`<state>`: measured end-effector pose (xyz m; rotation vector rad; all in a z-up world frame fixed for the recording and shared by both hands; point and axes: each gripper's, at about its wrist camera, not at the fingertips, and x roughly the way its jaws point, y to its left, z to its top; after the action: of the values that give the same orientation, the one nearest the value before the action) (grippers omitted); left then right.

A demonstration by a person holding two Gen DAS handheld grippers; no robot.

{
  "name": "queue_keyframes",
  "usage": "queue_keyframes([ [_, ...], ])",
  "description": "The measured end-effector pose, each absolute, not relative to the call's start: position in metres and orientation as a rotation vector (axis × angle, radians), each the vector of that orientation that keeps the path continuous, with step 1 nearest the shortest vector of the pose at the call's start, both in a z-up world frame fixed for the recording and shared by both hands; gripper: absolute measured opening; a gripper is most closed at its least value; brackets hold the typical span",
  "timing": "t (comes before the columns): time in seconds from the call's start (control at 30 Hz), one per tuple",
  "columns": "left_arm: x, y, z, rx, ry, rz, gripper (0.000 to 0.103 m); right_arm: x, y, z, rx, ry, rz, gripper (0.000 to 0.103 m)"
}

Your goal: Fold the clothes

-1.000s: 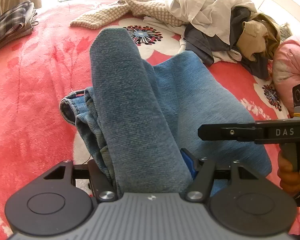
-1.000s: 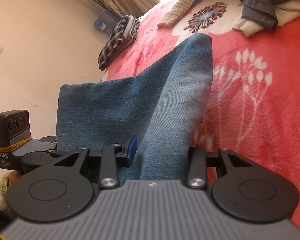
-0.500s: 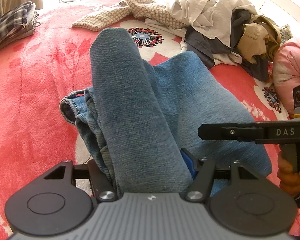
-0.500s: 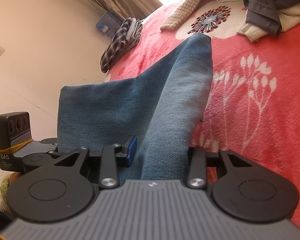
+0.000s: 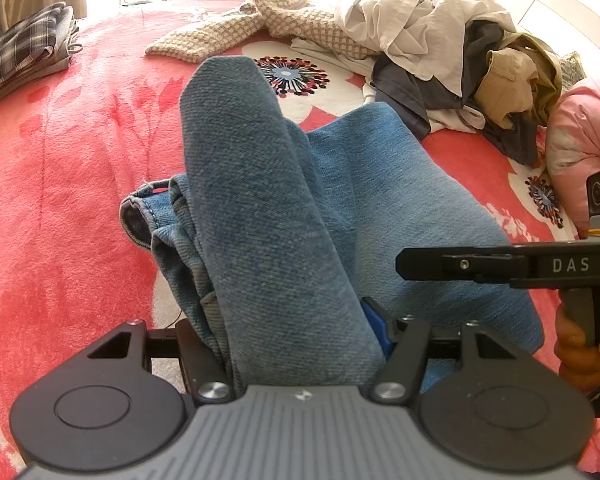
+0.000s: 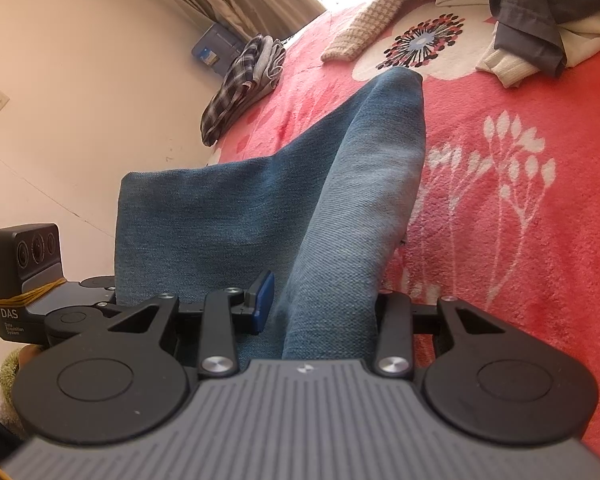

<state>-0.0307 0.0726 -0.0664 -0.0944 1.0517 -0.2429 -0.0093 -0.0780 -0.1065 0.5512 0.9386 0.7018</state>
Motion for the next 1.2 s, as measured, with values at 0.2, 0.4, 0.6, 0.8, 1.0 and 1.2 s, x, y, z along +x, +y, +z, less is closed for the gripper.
queue_keyframes([
  [0.2, -0.031, 0.073, -0.067, -0.095, 1.051, -0.243, 0.062, -0.009, -0.077, -0.106, 0.550, 0.938, 0.701, 0.037],
  [0.4, -0.032, 0.075, -0.066, -0.095, 1.050, -0.243, 0.062, -0.010, -0.076, -0.106, 0.551, 0.938, 0.700, 0.037],
  [0.6, -0.033, 0.075, -0.065, -0.094, 1.047, -0.243, 0.062, -0.009, -0.075, -0.105, 0.551, 0.935, 0.701, 0.037],
  [0.8, -0.033, 0.076, -0.063, -0.094, 1.040, -0.242, 0.062, -0.009, -0.075, -0.104, 0.548, 0.929, 0.703, 0.037],
  [1.0, -0.032, 0.079, -0.060, -0.097, 1.035, -0.238, 0.062, -0.007, -0.074, -0.101, 0.538, 0.922, 0.709, 0.037],
  [1.2, -0.028, 0.085, -0.061, -0.102, 1.037, -0.232, 0.062, -0.002, -0.070, -0.101, 0.529, 0.923, 0.717, 0.037],
])
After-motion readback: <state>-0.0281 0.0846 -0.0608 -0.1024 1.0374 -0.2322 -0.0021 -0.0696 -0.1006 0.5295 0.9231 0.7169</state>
